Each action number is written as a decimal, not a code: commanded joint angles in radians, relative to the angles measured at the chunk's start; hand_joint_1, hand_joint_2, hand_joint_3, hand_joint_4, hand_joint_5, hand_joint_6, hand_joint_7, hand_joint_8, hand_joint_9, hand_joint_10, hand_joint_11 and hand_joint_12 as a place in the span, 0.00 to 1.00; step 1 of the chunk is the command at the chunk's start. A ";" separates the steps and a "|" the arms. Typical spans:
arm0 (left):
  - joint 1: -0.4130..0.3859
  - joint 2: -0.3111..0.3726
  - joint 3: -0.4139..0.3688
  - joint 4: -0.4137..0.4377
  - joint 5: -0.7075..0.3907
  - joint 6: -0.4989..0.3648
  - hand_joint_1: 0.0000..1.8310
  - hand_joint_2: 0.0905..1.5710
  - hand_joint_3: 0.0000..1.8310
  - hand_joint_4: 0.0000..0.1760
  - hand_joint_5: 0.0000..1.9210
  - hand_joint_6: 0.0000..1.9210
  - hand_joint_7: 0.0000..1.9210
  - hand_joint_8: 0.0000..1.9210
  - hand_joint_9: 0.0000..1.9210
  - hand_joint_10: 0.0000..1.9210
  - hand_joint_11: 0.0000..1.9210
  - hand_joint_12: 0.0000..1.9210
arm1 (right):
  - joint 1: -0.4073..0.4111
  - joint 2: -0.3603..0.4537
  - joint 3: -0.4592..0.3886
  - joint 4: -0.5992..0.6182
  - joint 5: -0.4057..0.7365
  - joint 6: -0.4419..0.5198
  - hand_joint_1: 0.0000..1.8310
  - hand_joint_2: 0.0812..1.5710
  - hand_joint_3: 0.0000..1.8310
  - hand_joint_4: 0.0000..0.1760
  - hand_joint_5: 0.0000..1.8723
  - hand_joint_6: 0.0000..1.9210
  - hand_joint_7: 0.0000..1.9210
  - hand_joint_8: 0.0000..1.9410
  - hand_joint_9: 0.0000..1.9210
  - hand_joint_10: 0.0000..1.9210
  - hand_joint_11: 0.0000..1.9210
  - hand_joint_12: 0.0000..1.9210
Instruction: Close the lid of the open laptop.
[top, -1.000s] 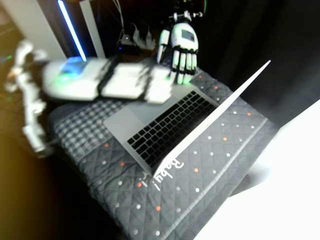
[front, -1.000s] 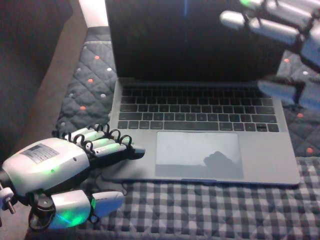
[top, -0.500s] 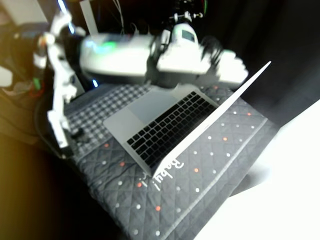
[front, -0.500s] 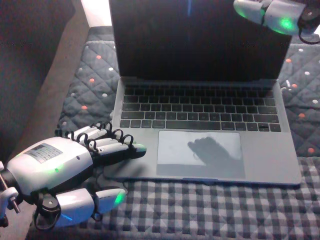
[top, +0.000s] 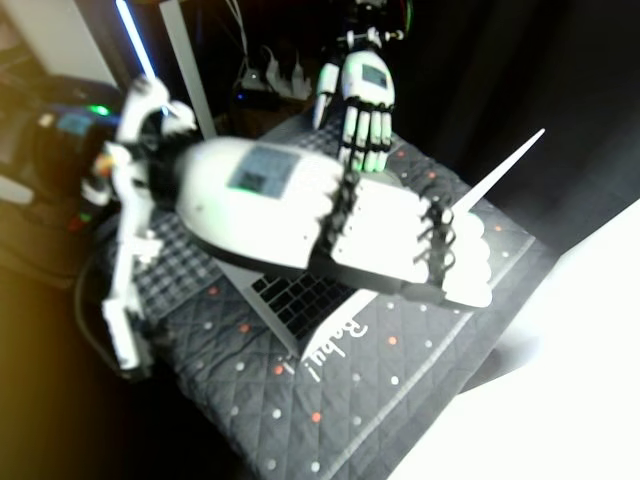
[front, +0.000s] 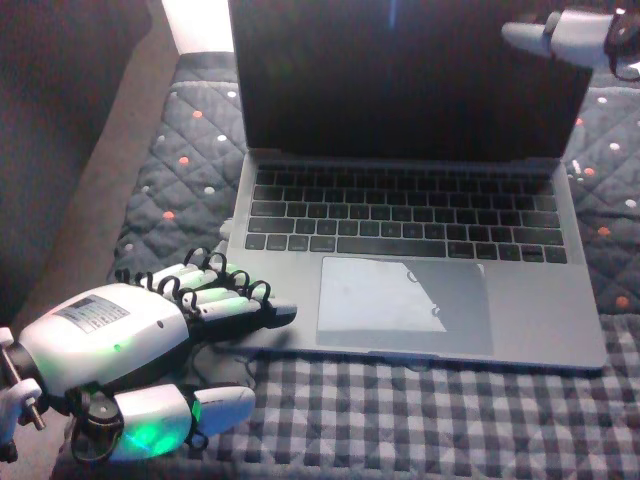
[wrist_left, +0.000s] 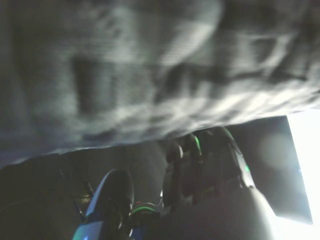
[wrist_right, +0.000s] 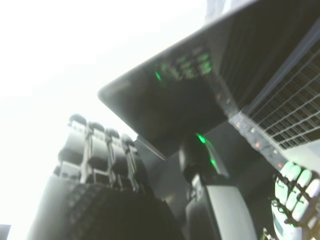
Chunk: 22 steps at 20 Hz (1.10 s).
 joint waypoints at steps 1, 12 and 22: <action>0.000 -0.007 0.000 -0.001 -0.075 -0.009 0.13 0.89 0.00 0.21 0.15 0.02 0.15 0.00 0.03 0.18 0.00 0.05 | 0.017 0.014 -0.002 -0.011 0.110 -0.005 0.35 0.78 0.00 0.00 0.19 0.10 0.24 0.03 0.14 0.20 0.00 0.69; 0.029 0.021 -0.020 -0.051 -0.121 -0.009 0.13 0.88 0.00 0.18 0.16 0.01 0.16 0.00 0.01 0.26 0.00 0.10 | -0.069 0.123 -0.150 -0.596 0.236 0.573 0.25 0.74 0.00 0.00 0.00 0.95 0.01 0.78 0.01 0.96 0.18 1.00; 0.067 0.075 -0.058 -0.088 -0.280 -0.006 0.31 0.92 0.00 0.81 0.20 0.80 0.13 0.48 0.05 0.70 0.00 0.89 | -0.281 0.171 -0.209 -0.720 0.340 0.743 0.28 0.78 0.01 0.00 0.01 1.00 0.04 0.91 0.01 0.99 0.04 1.00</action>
